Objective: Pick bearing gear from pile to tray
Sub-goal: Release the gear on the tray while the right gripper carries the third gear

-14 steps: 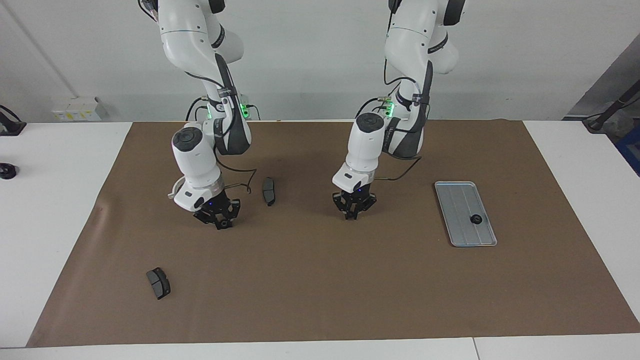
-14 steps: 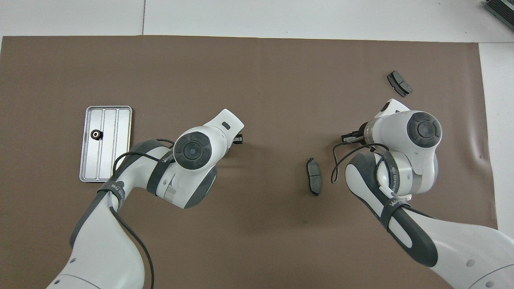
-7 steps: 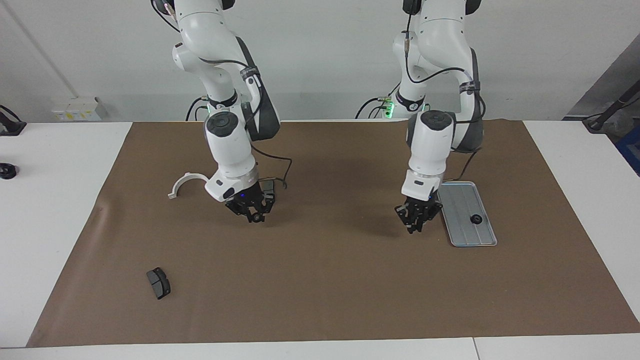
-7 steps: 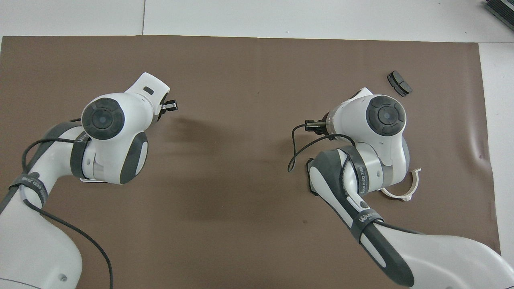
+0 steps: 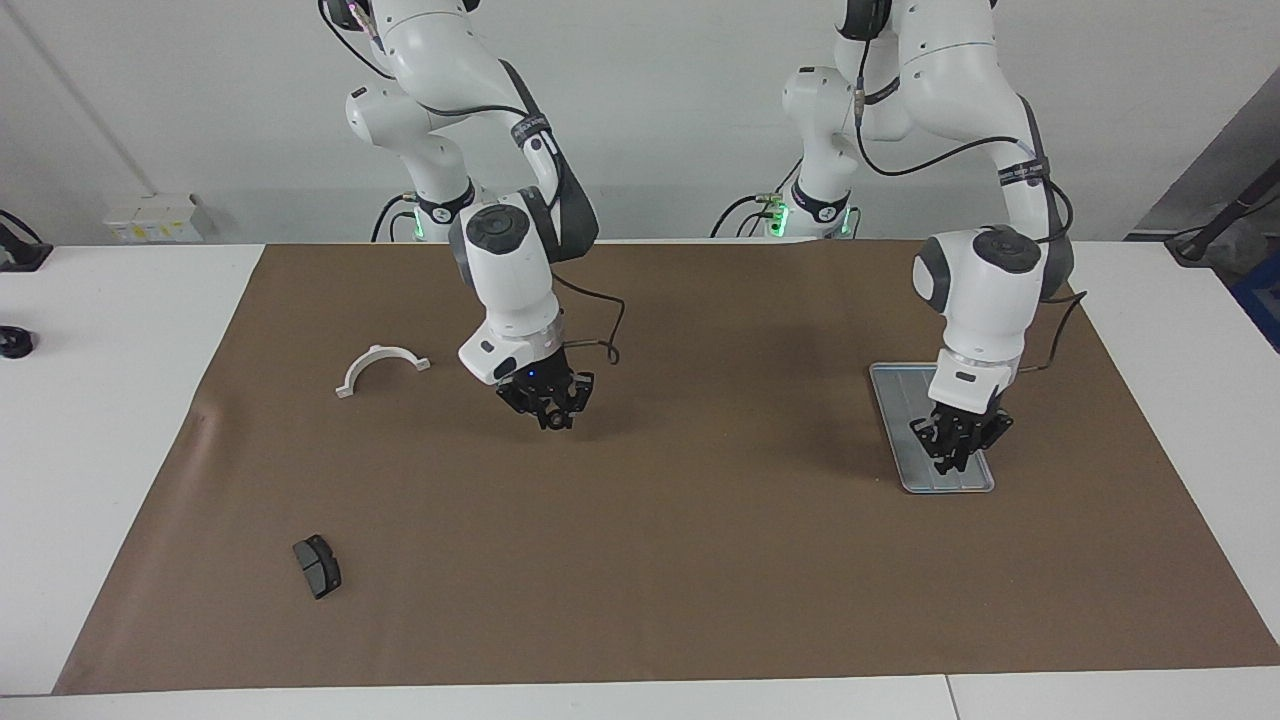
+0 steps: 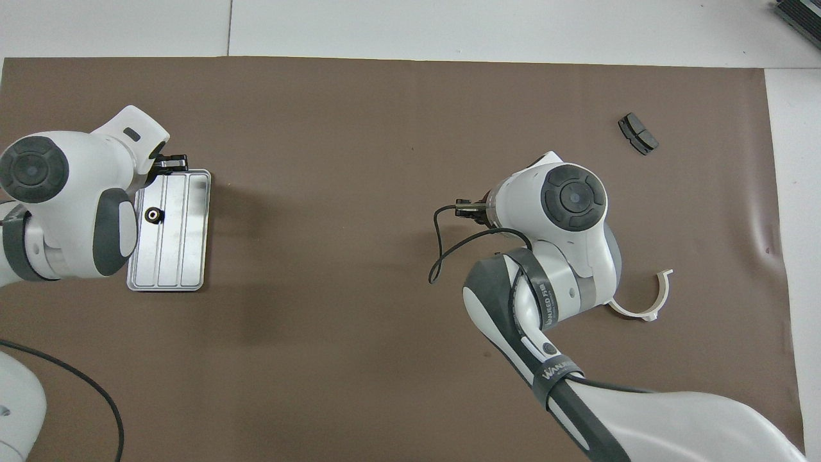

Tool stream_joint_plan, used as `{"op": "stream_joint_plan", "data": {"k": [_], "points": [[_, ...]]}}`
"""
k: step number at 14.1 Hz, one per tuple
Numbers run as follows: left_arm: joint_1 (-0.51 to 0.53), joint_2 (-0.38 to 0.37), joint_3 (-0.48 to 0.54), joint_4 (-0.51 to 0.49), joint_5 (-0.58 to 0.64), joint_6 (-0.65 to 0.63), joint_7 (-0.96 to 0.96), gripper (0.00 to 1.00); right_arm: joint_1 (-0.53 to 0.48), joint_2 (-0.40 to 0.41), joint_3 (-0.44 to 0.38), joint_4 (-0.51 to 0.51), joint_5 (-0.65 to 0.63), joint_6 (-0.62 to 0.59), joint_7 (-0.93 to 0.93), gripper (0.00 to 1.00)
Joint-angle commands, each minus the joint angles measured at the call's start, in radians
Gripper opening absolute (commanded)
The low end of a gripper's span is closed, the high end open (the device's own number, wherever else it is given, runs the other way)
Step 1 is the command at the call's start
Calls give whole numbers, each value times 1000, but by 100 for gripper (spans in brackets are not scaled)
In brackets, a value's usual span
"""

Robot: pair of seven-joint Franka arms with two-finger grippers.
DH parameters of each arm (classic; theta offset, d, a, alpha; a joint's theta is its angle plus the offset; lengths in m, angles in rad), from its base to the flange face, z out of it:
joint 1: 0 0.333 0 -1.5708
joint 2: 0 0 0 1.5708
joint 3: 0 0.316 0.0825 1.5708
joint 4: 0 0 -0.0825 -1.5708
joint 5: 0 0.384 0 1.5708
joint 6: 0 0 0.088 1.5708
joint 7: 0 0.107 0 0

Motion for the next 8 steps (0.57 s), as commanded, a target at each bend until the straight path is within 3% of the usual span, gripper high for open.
{"op": "stream_joint_plan", "data": {"k": [1,6,7,8], "points": [[35,-5,-18,-5,-97,-23,117,0,81,4,2,11,14,21,110,0],[19,-44,-19,-120,-140,15,135,5,207,114,1,81,-4,103,308,0],[9,-50,-19,-149,-141,39,135,17,241,154,1,89,-4,148,347,0],[6,-59,-19,-168,-140,42,135,50,261,180,1,88,-6,193,379,0]]}}
